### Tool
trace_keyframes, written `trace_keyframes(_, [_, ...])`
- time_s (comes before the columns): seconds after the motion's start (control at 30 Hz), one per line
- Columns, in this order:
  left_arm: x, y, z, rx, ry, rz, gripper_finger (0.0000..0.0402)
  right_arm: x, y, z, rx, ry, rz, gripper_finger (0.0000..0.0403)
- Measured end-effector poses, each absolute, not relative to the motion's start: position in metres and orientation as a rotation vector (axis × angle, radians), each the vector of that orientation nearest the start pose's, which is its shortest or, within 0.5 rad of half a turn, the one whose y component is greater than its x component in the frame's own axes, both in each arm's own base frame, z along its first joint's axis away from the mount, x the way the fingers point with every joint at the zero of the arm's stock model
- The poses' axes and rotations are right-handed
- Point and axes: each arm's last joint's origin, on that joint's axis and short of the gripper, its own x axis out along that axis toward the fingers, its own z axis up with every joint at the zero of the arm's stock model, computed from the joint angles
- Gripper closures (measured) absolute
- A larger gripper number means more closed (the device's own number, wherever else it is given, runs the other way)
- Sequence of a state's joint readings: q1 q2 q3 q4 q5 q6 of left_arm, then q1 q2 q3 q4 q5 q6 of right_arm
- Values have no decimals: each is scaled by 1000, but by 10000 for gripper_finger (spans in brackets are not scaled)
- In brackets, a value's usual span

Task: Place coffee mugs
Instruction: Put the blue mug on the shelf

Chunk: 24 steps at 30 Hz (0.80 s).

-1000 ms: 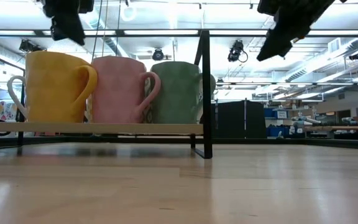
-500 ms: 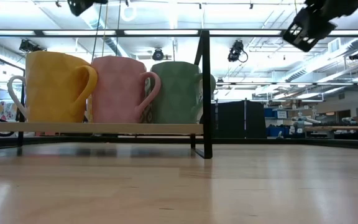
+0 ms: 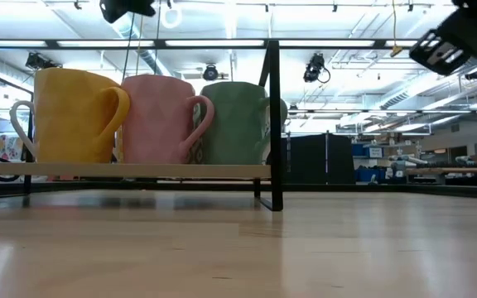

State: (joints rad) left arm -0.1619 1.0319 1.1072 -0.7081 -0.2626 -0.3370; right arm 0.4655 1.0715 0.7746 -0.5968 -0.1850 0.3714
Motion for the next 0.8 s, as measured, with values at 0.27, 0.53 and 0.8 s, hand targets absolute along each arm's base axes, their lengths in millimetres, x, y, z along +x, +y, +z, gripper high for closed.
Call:
trace_keyframes(0.27, [218, -28, 338, -177, 658, 210, 283, 179, 97, 233, 120, 999, 313, 254])
trace_keyframes(0.53, [229, -30, 331, -164, 680, 211, 283, 181, 99, 229, 128, 1032, 331, 254])
trace_keyframes(0.8, [230, -30, 331, -165, 676, 210, 283, 194, 106, 203, 85, 1155, 304, 254])
